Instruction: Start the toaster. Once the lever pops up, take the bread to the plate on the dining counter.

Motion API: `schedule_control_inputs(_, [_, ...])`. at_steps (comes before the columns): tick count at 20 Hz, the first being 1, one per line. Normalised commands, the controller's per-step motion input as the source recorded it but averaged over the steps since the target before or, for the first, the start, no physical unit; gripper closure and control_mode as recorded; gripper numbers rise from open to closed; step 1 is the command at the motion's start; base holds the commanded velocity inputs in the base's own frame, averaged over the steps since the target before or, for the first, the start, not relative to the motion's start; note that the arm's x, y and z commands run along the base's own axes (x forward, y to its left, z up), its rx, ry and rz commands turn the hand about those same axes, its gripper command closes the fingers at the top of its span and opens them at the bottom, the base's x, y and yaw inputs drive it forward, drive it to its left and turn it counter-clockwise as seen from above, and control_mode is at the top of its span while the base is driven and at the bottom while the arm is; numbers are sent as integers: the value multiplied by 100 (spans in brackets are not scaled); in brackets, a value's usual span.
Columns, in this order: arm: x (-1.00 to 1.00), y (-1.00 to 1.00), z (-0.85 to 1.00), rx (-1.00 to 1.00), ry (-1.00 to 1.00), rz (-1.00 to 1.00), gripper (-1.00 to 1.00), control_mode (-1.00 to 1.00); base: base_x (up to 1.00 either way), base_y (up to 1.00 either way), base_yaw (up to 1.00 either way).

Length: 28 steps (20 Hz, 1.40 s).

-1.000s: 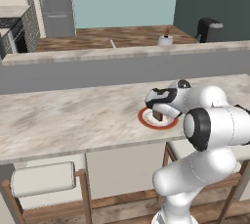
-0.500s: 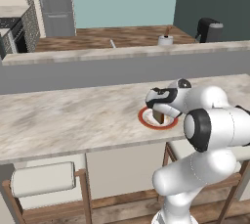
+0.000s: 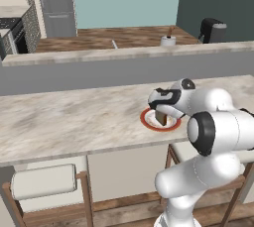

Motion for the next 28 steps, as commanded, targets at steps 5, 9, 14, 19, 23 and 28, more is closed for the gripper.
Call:
schedule_control_inputs(5, [-4,0,29,0,1,0,-100,-100,0,0,0])
schedule_control_inputs(9, [-37,0,44,0,6,0,-100,-100,0,0,0])
schedule_control_inputs(14, [-56,7,41,-1,12,-1,-100,-100,0,0,0])
schedule_control_inputs(19, [-62,15,42,-1,15,-3,-100,-100,0,0,0])
schedule_control_inputs(23, [-59,5,40,0,14,-2,-100,-100,0,0,0])
schedule_control_inputs(28, [-64,7,39,0,6,-1,-100,-100,0,0,0])
